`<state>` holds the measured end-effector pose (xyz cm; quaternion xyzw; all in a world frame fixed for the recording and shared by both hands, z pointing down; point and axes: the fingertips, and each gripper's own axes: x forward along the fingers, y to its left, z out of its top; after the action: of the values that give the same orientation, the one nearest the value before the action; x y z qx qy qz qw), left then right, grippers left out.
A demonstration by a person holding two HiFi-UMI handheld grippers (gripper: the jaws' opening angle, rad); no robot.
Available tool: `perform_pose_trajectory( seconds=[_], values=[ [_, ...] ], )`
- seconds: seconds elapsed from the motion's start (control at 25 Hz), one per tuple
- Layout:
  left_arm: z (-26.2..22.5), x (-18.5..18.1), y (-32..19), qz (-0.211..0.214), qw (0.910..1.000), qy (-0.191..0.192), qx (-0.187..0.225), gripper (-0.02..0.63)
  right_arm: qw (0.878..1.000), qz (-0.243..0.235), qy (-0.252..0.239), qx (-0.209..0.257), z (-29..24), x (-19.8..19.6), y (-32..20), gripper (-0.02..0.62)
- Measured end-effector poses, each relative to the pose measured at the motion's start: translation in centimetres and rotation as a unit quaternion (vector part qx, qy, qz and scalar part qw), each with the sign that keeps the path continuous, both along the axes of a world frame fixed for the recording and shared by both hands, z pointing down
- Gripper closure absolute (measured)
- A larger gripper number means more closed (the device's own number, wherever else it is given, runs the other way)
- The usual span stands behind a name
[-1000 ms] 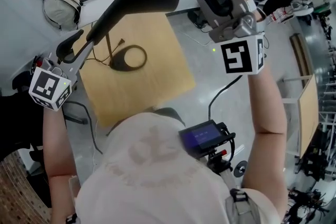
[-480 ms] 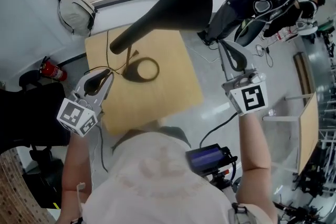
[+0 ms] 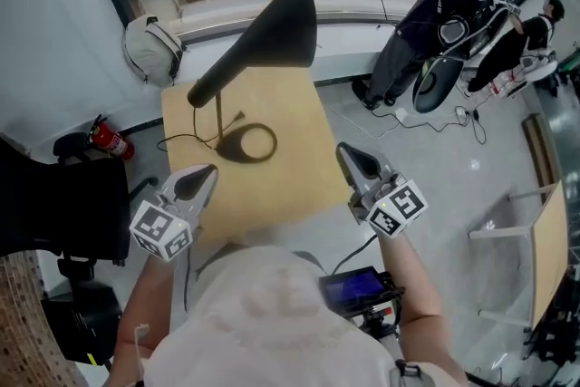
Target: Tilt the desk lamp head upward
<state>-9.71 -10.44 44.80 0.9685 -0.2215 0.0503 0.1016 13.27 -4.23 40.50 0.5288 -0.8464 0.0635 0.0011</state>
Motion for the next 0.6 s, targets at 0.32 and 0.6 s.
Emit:
perform_pose_trajectory(
  seconds=[0.32, 0.6],
  values=[
    [2.0, 5.5, 7.9, -0.001, 0.9994, -0.001, -0.036, 0.604, 0.995, -0.015, -0.057, -0.077, 7.2, 3.0, 8.7, 0.581],
    [5.6, 6.9, 15.0, -0.011, 0.9973, -0.019, -0.069, 0.604, 0.985, -0.026, -0.130, -0.112, 11.7, 3.3, 14.0, 0.580]
  ],
)
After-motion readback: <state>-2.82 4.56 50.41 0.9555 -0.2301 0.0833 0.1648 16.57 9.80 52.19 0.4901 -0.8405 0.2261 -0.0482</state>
